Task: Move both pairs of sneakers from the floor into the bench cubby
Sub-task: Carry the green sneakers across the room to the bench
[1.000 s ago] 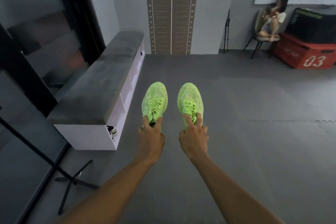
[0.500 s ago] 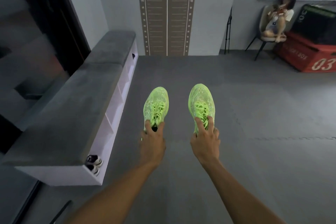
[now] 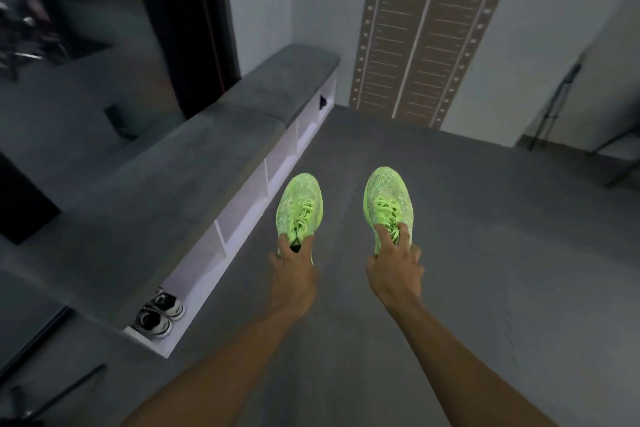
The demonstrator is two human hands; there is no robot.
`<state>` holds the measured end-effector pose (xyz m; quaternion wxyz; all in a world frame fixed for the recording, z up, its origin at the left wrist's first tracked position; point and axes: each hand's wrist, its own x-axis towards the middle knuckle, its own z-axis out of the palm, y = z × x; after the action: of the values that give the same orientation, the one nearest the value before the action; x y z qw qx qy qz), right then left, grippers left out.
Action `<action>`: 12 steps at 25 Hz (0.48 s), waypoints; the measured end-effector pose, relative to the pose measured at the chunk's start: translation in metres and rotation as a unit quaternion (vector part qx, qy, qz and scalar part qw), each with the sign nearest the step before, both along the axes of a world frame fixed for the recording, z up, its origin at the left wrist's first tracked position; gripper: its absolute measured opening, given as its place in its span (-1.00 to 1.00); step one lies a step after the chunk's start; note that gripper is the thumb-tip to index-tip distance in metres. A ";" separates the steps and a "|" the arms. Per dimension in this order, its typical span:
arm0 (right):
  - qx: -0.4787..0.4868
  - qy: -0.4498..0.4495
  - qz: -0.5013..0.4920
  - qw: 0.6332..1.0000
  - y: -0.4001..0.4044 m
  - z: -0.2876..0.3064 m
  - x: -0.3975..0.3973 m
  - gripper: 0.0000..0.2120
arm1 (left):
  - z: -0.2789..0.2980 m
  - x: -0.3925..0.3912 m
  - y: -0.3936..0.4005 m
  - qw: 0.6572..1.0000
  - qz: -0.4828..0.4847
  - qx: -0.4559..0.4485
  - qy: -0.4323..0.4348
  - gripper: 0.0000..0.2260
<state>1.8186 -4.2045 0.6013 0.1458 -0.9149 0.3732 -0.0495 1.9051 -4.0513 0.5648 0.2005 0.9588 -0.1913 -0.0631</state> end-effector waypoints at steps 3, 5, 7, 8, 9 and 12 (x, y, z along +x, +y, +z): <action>0.038 0.058 0.068 0.995 -0.022 -0.006 0.083 -0.41 | -0.009 0.056 -0.019 0.998 0.051 -0.009 0.045 -0.48; 0.052 0.104 0.101 0.988 -0.027 -0.016 0.138 -0.42 | -0.023 0.095 -0.025 0.996 0.071 -0.002 0.057 -0.49; 0.050 0.144 0.128 0.980 -0.028 -0.027 0.181 -0.40 | -0.039 0.127 -0.026 0.990 0.096 -0.003 0.100 -0.49; 0.055 0.159 0.143 0.975 -0.028 -0.034 0.200 -0.39 | -0.046 0.142 -0.026 0.988 0.104 0.003 0.116 -0.49; 0.064 0.181 0.157 0.969 -0.029 -0.043 0.219 -0.38 | -0.053 0.157 -0.023 0.984 0.120 0.008 0.133 -0.49; 0.084 0.230 0.200 0.949 -0.026 -0.070 0.271 -0.37 | -0.073 0.191 -0.010 0.965 0.185 0.024 0.186 -0.49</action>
<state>2.0892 -4.2306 0.5316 0.1393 -0.9418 0.2088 0.2236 2.0959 -4.0615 0.4922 0.2178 0.9534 0.0316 -0.2063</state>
